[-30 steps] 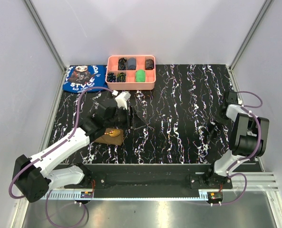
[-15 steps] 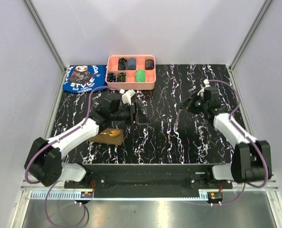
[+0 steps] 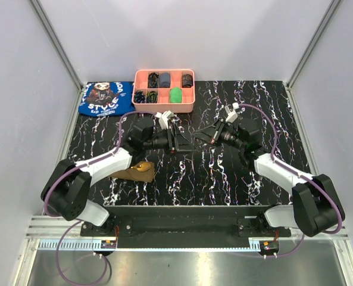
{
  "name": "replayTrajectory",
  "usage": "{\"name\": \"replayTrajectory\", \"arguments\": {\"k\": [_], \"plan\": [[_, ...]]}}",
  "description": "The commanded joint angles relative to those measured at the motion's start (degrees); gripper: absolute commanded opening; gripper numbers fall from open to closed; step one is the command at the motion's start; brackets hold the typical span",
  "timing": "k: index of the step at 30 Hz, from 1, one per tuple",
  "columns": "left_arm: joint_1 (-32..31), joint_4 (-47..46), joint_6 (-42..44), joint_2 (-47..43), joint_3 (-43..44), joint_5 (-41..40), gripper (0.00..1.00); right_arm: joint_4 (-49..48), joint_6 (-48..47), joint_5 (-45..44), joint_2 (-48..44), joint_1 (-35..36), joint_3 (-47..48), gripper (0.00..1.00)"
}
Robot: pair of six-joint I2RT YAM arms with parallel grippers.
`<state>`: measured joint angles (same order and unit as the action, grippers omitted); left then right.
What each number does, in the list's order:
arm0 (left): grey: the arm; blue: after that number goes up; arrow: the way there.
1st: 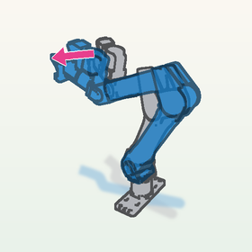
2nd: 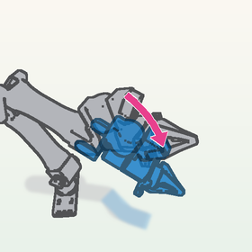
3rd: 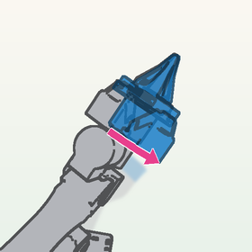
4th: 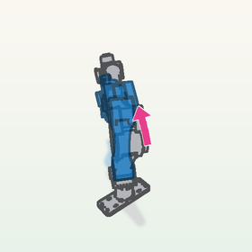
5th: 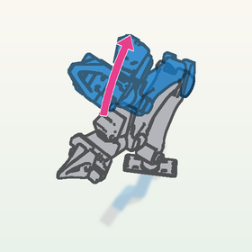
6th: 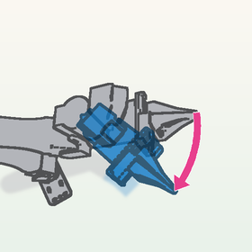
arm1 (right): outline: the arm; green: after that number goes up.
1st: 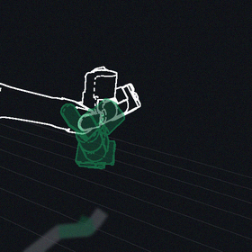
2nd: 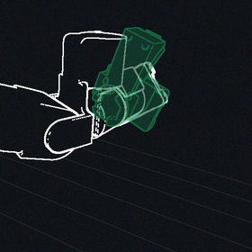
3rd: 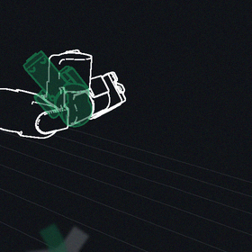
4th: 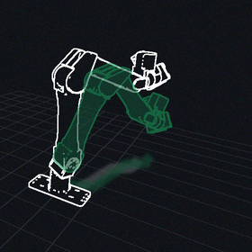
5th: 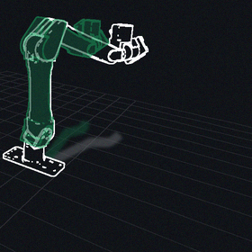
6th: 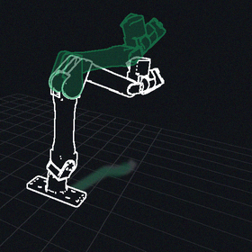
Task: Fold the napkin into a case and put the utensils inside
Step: Pass from the right arm to the left, then pass from the left arm to the right
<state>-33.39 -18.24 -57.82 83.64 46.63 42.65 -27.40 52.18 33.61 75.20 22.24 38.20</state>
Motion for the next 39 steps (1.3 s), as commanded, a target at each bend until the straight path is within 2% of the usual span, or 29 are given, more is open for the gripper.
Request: {"name": "replayTrajectory", "arguments": {"k": [1,5,6,8,9,10,11,12,13,14,16,19,30,37,39], "plan": [[-1.42,-8.64,-4.05,0.65,-2.33,2.17,0.62,-11.53,5.91,-2.21,0.21,2.46,-0.84,0.0],[-1.59,-18.37,-8.7,1.18,-5.84,3.75,0.43,-16.19,8.9,-4.86,0.91,3.68,-1.98,0.0],[-1.59,-20.41,-10.71,1.53,-6.46,3.84,0.31,-16.2,8.47,-5.73,0.83,4.47,-2.07,0.0],[-1.59,-23.84,-11.96,1.88,-7.34,4.63,0.16,-16.11,7.59,-7.23,0.74,4.92,-2.25,0.0],[-1.51,-22.73,-10.22,1.27,-7.34,4.37,0.03,-15.33,7.15,-7.67,0.3,4.83,-2.25,0.02],[-1.51,-19.59,-7.33,0.48,-6.04,3.67,0.0,-12.97,6.27,-8.81,-0.31,4.83,-1.12,0.09],[-1.51,-7.02,-3.3,-0.31,-4.55,0.79,0.0,-2.76,2.52,-9.52,-1.1,4.92,0.46,0.17],[-1.77,0.41,5.7,-2.06,-2.71,-1.5,0.0,3.52,-0.04,-10.22,-2.41,5.01,2.39,0.36],[-2.03,11.62,9.1,-2.86,0.18,-7.18,0.0,9.32,-2.59,-11.62,-2.95,5.18,6.41,0.42],[-2.21,16.69,12.09,-3.56,1.43,-10.8,0.0,17.3,-6.27,-12.15,-3.39,5.36,7.93,0.47],[-3.17,26.45,18.34,-5.06,4.41,-19.31,0.0,22.97,-8.67,-13.12,-3.92,5.62,11.54,0.57],[-3.79,30.36,20.82,-5.68,5.49,-23.83,0.0,30.64,-12.36,-14.97,-3.48,6.32,13.92,0.56],[-6.16,31.86,21.08,-5.33,7.24,-25.34,0.0,29.59,-14.56,-16.73,4.86,12.3,19.54,0.48],[-7.13,32.04,21.08,-5.59,7.68,-25.69,0.0,28.45,-14.83,-17.43,10.84,15.11,22.8,0.47],[-7.31,32.56,21.52,-6.2,7.86,-26.04,0.0,28.54,-14.92,-17.78,12.69,15.38,23.77,0.43]]}}
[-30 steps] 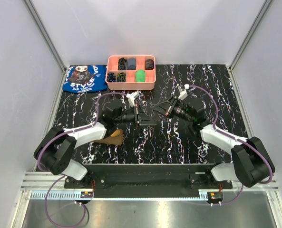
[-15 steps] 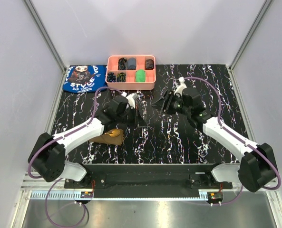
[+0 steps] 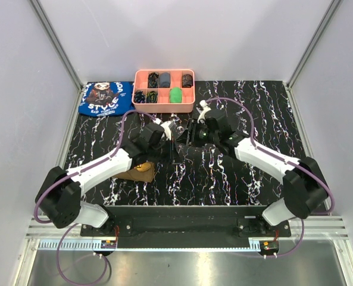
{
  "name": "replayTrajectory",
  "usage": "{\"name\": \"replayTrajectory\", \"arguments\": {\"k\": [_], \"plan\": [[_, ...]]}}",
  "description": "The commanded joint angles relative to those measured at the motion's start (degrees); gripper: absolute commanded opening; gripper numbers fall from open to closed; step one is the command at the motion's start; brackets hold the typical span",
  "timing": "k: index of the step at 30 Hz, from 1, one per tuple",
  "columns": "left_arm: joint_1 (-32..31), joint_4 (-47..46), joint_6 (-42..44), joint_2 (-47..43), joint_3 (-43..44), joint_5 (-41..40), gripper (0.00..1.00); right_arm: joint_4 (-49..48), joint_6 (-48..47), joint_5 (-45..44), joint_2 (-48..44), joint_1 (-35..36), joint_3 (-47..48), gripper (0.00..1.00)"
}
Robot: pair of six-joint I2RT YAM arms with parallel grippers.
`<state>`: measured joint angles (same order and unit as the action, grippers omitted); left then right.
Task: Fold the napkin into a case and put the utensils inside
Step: Pass from the left arm to the right
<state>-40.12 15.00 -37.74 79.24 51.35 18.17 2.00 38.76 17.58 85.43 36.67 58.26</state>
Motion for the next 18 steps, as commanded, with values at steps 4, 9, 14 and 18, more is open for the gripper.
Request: {"name": "replayTrajectory", "arguments": {"k": [4,9,14,18], "plan": [[-0.49,2.3,3.02,-3.3,4.02,-3.31,0.17,-1.56,-1.41,-3.95,2.38,1.3,3.62,0.0],[6.27,-10.64,-4.43,-6.64,-6.33,16.65,0.54,-17.51,1.05,-3.53,-5.35,1.21,-5.95,0.0],[7.77,-22.61,-11.47,-8.93,-14.15,22.07,0.35,-29.85,9.13,-3.25,-9.75,1.22,-15.87,0.0],[7.86,-26.86,-14.12,-9.46,-16.19,25.32,0.12,-34.69,11.51,-3.96,-11.77,1.13,-19.76,0.0]]}}
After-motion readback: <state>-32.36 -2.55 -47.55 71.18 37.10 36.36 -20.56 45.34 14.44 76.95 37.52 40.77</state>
